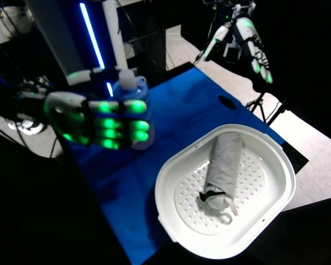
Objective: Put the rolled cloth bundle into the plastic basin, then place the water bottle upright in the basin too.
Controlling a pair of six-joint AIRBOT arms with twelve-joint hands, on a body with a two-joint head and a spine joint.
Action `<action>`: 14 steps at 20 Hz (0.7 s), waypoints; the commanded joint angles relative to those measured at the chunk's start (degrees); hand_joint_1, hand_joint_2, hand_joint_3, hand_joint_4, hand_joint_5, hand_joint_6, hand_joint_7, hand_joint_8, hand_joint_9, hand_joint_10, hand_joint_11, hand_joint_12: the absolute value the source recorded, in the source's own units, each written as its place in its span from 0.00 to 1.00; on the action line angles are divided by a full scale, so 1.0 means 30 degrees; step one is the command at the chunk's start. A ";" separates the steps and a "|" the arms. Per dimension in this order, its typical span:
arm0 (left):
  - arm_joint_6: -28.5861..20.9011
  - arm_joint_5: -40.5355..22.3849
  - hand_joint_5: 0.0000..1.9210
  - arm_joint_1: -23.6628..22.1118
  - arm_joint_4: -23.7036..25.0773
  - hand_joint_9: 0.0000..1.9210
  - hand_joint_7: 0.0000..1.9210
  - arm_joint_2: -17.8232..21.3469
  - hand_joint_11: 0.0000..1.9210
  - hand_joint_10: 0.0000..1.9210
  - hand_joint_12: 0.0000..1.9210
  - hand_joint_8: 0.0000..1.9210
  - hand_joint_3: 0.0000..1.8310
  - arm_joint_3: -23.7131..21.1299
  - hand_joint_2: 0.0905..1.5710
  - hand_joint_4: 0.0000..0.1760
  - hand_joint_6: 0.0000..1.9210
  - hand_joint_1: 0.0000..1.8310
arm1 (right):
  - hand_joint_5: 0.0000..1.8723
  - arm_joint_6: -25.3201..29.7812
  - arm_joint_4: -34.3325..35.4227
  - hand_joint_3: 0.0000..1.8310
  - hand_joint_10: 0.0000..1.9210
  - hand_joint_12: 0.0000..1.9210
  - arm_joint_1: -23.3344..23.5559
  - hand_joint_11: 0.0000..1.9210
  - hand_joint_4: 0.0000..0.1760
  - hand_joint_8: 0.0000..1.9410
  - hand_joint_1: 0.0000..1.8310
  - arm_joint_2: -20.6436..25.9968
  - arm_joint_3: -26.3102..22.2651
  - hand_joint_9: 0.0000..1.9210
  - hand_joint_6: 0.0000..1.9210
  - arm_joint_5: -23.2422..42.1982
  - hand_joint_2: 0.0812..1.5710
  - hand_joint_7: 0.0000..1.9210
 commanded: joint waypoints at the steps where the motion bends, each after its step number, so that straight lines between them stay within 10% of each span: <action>1: -0.0173 -0.2398 0.01 -0.0097 -0.0165 0.00 0.00 -0.0151 0.00 0.00 0.00 0.00 0.00 0.0016 0.55 1.00 0.00 0.36 | 0.07 0.0393 -0.0207 0.00 0.00 0.55 0.0224 0.02 0.67 0.00 0.45 -0.0081 0.0098 0.11 0.00 0.2289 0.64 0.10; 7: -0.0271 -0.2389 0.01 -0.0029 -0.0248 0.00 0.00 -0.0378 0.00 0.00 0.00 0.00 0.00 0.0018 0.56 0.95 0.00 0.36 | 0.17 0.0722 -0.0274 0.00 0.00 0.44 0.0224 0.08 0.29 0.00 0.52 -0.0536 0.0299 0.13 0.00 0.1859 0.67 0.13; 11: -0.0347 -0.2387 0.00 0.0017 -0.0282 0.00 0.00 -0.0458 0.00 0.00 0.00 0.00 0.00 0.0018 0.57 0.89 0.00 0.36 | 0.21 0.0919 -0.0686 0.00 0.00 0.48 0.0226 0.01 0.35 0.00 0.59 -0.0738 0.0314 0.13 0.00 0.1632 0.67 0.16; 14: -0.0400 -0.2390 0.00 0.0050 -0.0330 0.00 0.00 -0.0546 0.00 0.00 0.00 0.00 0.00 0.0018 0.57 0.84 0.00 0.36 | 0.25 0.0945 -0.0795 0.00 0.00 0.39 0.0226 0.09 0.13 0.00 0.65 -0.0775 0.0331 0.18 0.00 0.1517 0.68 0.20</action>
